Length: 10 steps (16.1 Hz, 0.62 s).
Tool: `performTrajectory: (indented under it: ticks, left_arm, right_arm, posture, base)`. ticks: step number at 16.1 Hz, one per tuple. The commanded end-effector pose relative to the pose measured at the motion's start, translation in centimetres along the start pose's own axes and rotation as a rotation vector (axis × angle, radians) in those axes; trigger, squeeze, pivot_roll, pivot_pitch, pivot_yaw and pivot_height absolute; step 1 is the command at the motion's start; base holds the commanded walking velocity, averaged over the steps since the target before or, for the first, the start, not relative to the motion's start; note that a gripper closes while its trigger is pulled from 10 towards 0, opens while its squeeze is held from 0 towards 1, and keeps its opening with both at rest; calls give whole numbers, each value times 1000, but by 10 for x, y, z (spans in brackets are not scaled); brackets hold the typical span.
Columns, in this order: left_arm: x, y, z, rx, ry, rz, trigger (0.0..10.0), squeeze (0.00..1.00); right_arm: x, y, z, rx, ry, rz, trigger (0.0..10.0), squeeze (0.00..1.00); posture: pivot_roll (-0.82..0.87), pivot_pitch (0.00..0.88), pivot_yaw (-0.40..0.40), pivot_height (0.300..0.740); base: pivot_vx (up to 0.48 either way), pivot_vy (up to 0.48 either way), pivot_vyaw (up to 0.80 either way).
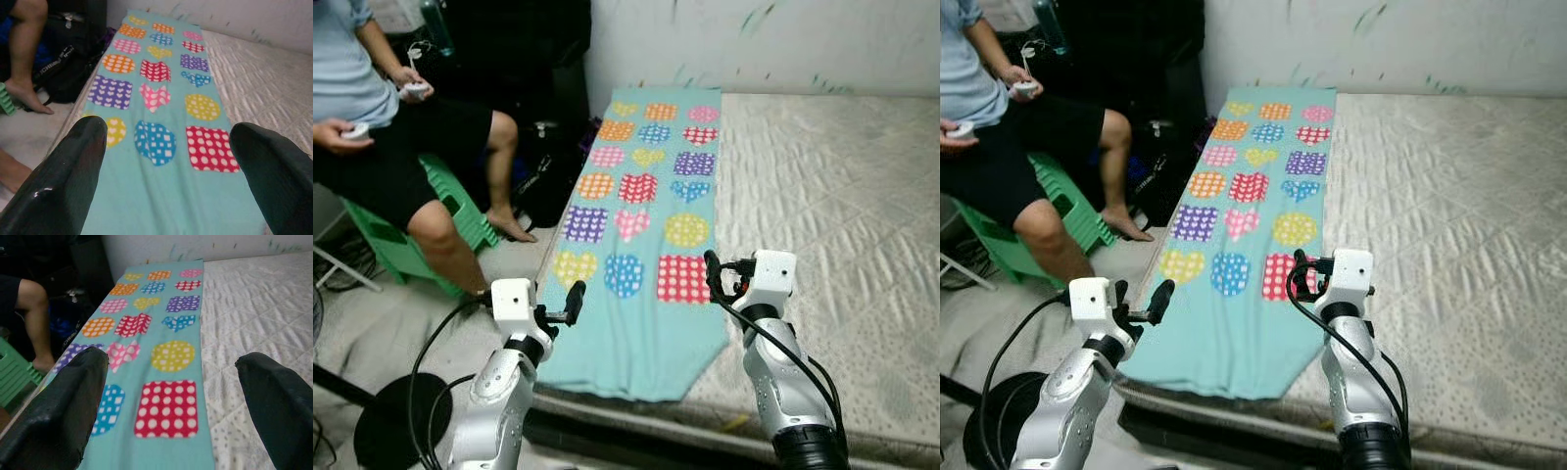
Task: Clean up the room
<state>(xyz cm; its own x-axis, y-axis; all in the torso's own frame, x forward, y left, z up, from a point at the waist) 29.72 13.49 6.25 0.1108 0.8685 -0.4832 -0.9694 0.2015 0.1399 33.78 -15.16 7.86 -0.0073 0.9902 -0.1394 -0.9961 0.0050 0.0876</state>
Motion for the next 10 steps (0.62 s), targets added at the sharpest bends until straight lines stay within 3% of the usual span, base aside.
performTrajectory:
  ticks: [1,8,10]
  left_arm:
    - [4,2,1,-1,-2,10,10000,0]
    - [4,2,1,-1,12,12,10000,0]
    - [4,2,1,-1,14,14,10000,0]
  right_arm:
    - [4,0,-1,4,-1,14,10000,0]
    - [4,0,-2,6,0,17,10000,0]
    - [4,0,-2,8,0,21,10000,0]
  posture:
    - [-100,0,92,649]
    - [-102,0,91,649]
    - [-102,0,91,629]
  base:
    - [0,0,0]
    - [0,0,0]
    - [0,0,0]
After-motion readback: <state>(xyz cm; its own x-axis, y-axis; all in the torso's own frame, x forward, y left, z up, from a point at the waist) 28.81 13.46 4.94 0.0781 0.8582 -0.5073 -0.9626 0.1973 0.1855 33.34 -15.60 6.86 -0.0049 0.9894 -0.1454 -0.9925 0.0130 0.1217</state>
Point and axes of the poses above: a point about 5 cm out from each wrist's last joint towards the gripper, its own y axis pointing back from the gripper into the wrist, its own z axis along the axis of the wrist's last joint, x = y × z, the point moved 3 cm from there along -y, pointing out of the wrist towards the gripper, and after that the axes turned 14 degrees about y, right-handed, at the moved point
